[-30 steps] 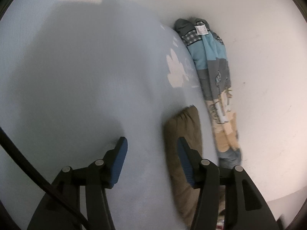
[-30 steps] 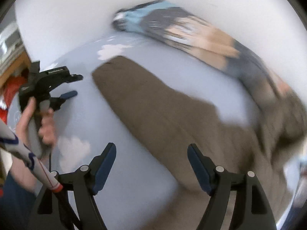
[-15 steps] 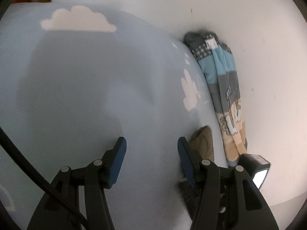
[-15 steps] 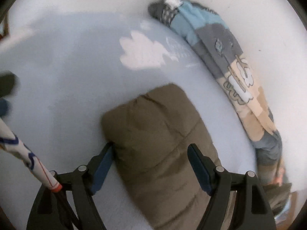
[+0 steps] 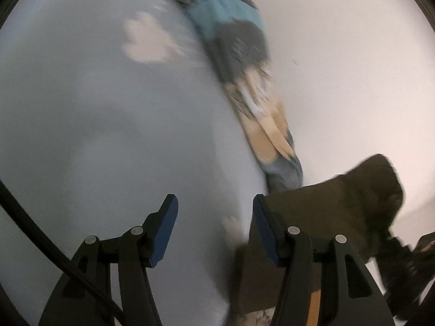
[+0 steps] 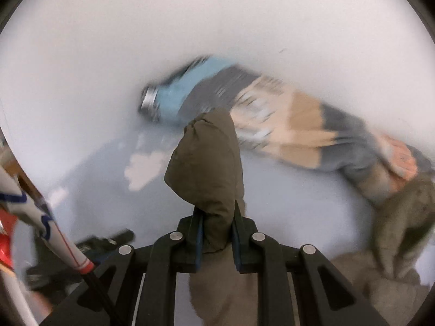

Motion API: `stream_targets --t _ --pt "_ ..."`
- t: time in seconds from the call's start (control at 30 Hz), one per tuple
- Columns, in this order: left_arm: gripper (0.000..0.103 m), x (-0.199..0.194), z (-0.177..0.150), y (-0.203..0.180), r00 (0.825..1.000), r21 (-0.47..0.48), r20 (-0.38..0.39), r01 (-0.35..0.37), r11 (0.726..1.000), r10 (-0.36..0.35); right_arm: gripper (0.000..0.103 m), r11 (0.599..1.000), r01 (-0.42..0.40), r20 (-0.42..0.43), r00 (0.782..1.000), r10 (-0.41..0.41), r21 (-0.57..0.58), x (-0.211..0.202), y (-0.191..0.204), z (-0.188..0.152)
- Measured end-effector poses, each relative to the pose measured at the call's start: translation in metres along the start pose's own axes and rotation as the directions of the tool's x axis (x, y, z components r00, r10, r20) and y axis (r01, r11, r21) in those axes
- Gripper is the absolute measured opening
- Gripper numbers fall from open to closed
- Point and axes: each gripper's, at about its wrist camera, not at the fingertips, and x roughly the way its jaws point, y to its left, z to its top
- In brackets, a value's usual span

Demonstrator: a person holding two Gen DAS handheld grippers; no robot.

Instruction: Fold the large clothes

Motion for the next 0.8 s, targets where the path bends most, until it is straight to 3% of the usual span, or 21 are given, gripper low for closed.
stream_targets --t 0.13,0.3,0.4,0.5,0.7,0.8 --pt "0.061 0.029 -0.031 -0.055 0.997 0.139 -0.082 0.0 0.99 0.011 0.018 0.995 0.04 0.09 0.995 -0.049 0.097 -0.076 -0.073 0.007" --pt "0.062 0.074 -0.089 -0.115 0.975 0.265 -0.222 0.056 0.963 0.005 0.018 0.971 0.124 0.134 0.979 -0.153 0.205 -0.153 -0.166 -0.013" --pt "0.062 0.103 -0.135 -0.157 0.96 0.392 -0.274 0.053 0.918 0.061 0.018 0.95 0.174 0.109 0.972 -0.208 0.26 -0.179 -0.218 -0.038" --pt "0.062 0.131 -0.184 -0.186 0.942 0.513 -0.306 0.043 0.857 0.136 0.018 0.922 0.203 0.07 0.969 -0.238 0.329 -0.194 -0.267 -0.068" --pt "0.062 0.181 -0.24 -0.189 0.898 0.666 -0.289 -0.06 0.743 0.332 0.018 0.864 0.232 -0.006 0.967 -0.256 0.446 -0.202 -0.347 -0.132" --pt "0.063 0.194 -0.249 -0.186 0.886 0.696 -0.273 -0.087 0.713 0.375 0.018 0.837 0.234 -0.055 0.97 -0.239 0.494 -0.189 -0.376 -0.163"
